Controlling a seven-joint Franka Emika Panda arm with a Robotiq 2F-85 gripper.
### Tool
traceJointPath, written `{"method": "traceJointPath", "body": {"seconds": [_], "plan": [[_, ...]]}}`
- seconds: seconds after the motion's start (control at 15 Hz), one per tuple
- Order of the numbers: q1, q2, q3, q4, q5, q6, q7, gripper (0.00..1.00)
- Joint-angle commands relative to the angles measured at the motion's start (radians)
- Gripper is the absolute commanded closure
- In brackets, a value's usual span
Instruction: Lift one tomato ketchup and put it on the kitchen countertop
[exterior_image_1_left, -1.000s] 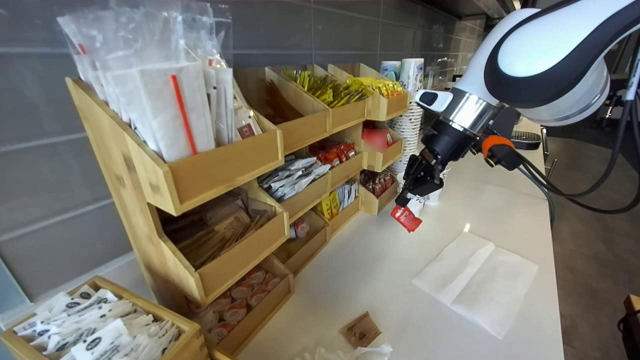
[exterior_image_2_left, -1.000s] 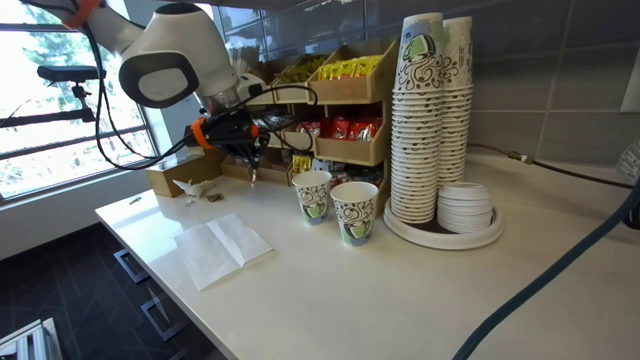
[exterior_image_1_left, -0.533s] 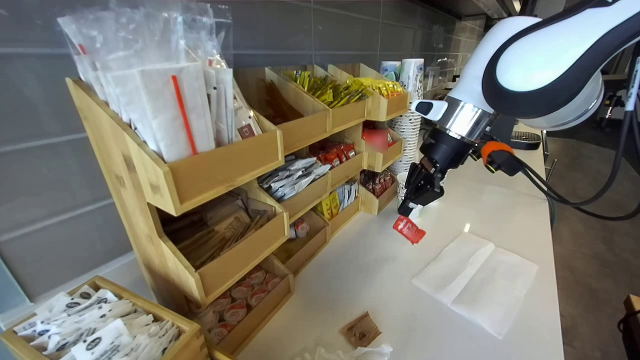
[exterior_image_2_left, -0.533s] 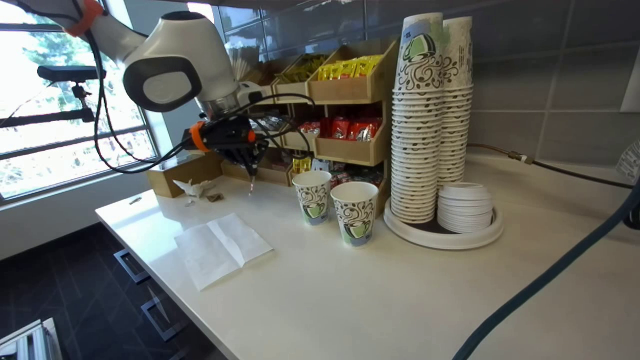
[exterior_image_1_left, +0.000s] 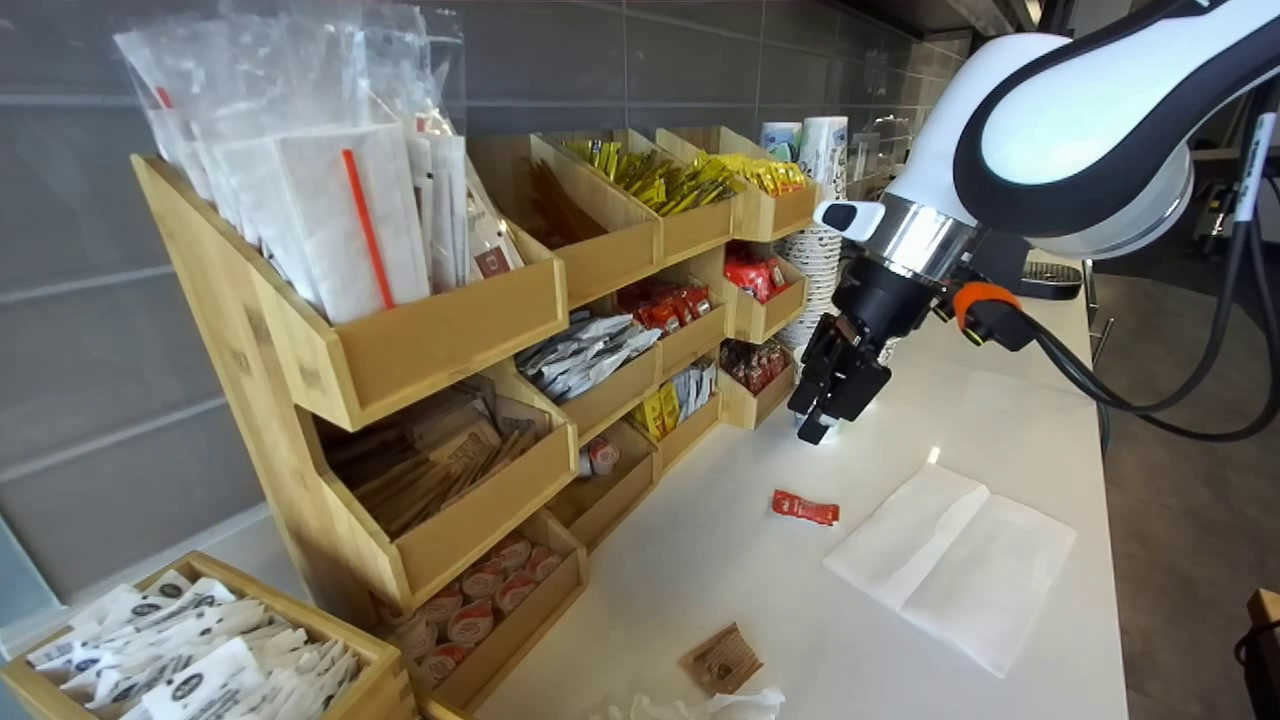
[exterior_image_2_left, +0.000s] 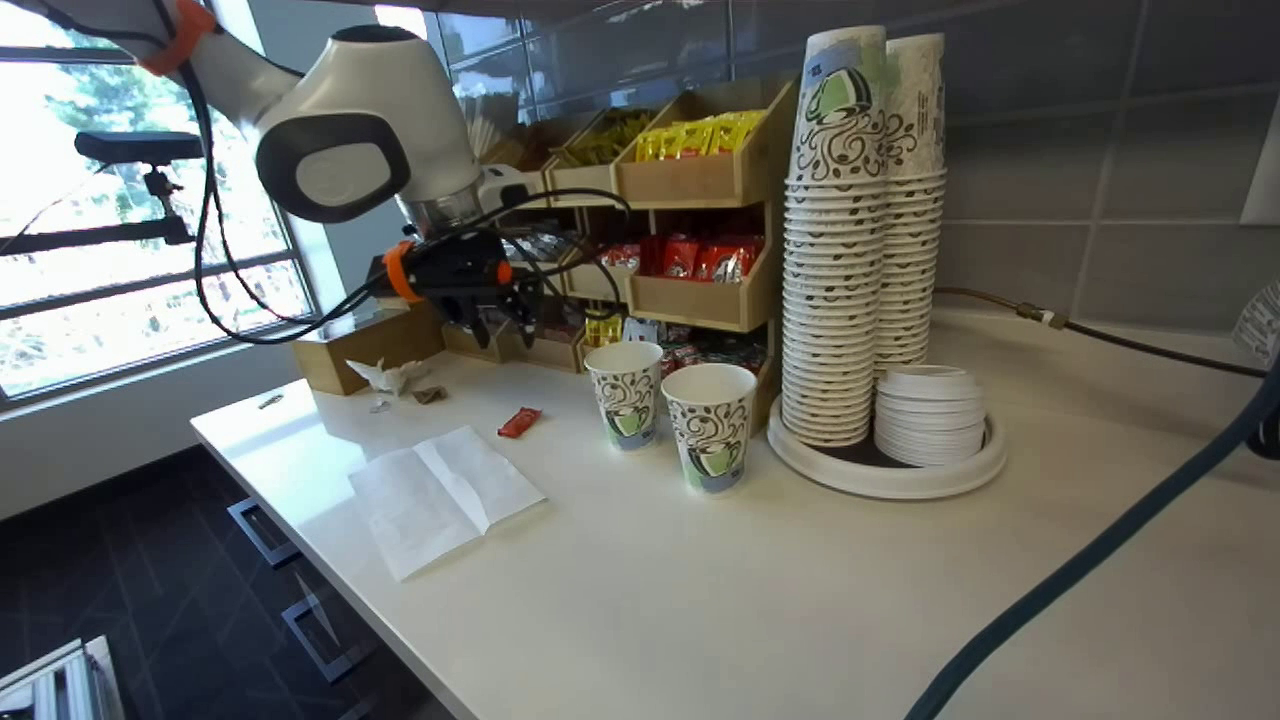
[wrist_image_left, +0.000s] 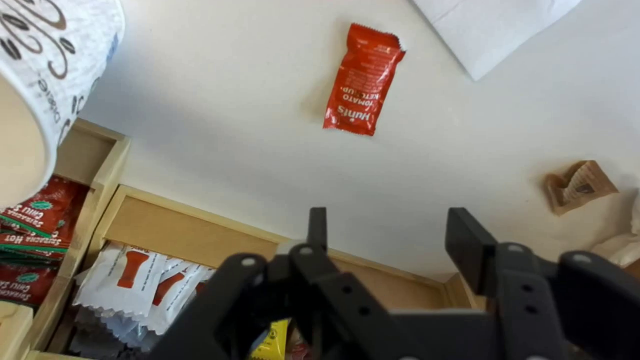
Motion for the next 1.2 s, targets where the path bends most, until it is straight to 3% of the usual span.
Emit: {"method": "traceJointPath", "body": {"seconds": [0.0, 0.13, 0.47, 0.53, 1.13], "plan": [[-0.001, -0.024, -0.002, 0.017, -0.085, -0.061, 0.089, 0.05], [-0.006, -0.049, -0.001, 0.014, -0.161, -0.101, 0.140, 0.00], [0.001, -0.121, 0.000, 0.013, -0.276, -0.179, 0.243, 0.00], [0.014, -0.078, -0.015, 0.017, -0.230, -0.143, 0.194, 0.00], [0.017, -0.105, -0.017, 0.017, -0.252, -0.157, 0.217, 0.00]]}}
